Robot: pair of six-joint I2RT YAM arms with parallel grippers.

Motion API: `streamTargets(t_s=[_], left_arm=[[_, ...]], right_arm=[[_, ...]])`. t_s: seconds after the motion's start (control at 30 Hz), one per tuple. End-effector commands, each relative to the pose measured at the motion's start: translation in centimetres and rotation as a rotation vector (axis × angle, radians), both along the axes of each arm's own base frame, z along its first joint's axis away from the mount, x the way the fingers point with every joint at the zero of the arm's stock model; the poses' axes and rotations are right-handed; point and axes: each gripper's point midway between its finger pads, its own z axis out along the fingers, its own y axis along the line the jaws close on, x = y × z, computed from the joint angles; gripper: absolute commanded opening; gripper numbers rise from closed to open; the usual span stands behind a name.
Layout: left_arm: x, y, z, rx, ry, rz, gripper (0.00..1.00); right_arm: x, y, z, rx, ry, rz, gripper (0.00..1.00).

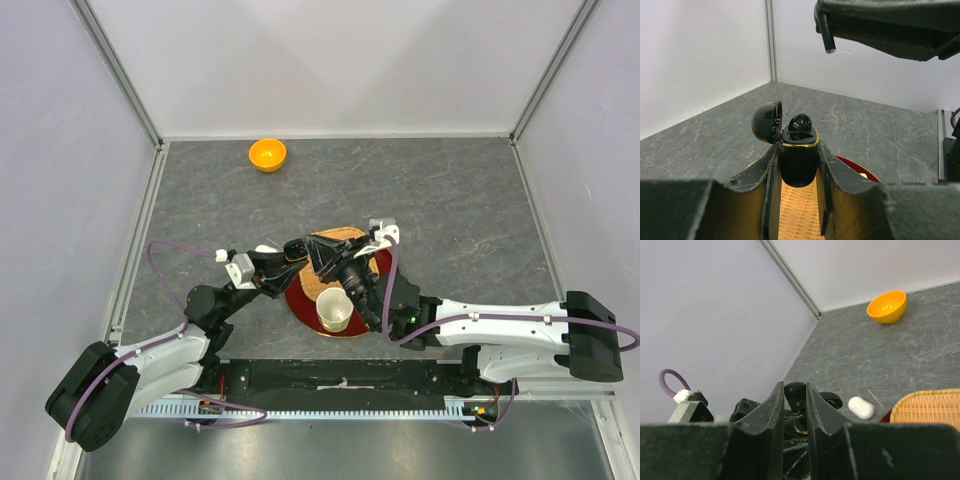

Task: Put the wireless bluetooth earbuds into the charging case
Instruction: Place the earbud in the charging case.

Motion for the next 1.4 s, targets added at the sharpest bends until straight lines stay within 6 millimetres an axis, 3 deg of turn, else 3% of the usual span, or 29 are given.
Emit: streamTargets(t_s=[0.0, 0.67, 1.37], left_arm=[[-2.9, 1.3, 7.6, -0.179, -0.299, -0.028, 0.02], [-3.6, 1.6, 8.4, -0.202, -0.317, -0.039, 0.02], [-3.5, 2.1, 8.9, -0.226, -0.32, -0.014, 0.02]], right_arm=[[0.0, 0.8, 2.8, 0.091, -0.008, 0.006, 0.0], [0.3, 3.5, -1.2, 0.026, 0.081, 0.023, 0.0], [0.1, 4.2, -2.6, 0.003, 0.119, 0.046, 0.0]])
